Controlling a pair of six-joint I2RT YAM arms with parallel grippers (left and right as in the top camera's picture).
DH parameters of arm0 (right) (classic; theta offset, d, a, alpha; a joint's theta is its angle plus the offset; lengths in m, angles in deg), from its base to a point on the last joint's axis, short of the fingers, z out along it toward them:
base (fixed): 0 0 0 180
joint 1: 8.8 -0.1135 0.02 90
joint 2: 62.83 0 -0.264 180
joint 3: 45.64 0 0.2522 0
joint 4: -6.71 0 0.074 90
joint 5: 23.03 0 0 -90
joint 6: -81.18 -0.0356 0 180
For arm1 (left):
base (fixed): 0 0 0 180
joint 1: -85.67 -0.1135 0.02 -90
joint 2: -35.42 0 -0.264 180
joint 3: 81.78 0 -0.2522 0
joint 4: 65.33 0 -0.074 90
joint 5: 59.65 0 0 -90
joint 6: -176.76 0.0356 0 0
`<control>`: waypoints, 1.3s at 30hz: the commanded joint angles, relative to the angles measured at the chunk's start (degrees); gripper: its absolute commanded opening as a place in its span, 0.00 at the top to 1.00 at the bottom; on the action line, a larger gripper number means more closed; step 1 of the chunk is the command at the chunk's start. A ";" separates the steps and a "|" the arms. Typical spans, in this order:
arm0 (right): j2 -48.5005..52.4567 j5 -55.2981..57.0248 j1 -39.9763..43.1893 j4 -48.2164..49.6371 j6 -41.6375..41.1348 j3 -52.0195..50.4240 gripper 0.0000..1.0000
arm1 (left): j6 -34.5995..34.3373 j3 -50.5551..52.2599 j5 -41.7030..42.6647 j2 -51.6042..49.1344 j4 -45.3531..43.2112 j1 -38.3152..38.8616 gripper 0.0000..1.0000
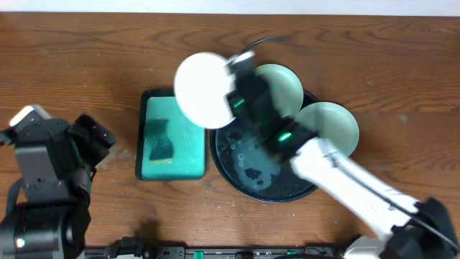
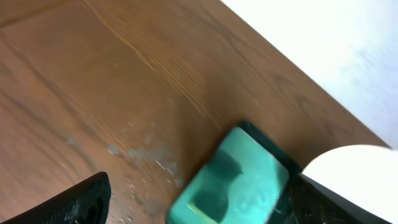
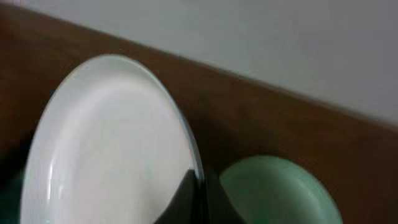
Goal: Clean dirty plates on tray and stack at the side
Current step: 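Carry the white plate right and set it on the table, then grasp the right pale green plate and slide it toward tray center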
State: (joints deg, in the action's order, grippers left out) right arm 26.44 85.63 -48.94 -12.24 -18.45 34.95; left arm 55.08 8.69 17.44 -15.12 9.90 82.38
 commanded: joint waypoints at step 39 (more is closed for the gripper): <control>3.43 -28.24 57.90 -44.46 -1.46 -0.87 0.28 | 19.02 -0.81 30.32 -13.66 -1.95 -0.17 0.08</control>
State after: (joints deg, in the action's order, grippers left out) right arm 28.76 50.92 14.29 -57.26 -21.09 34.88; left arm 71.67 8.60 45.48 -29.09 8.05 82.38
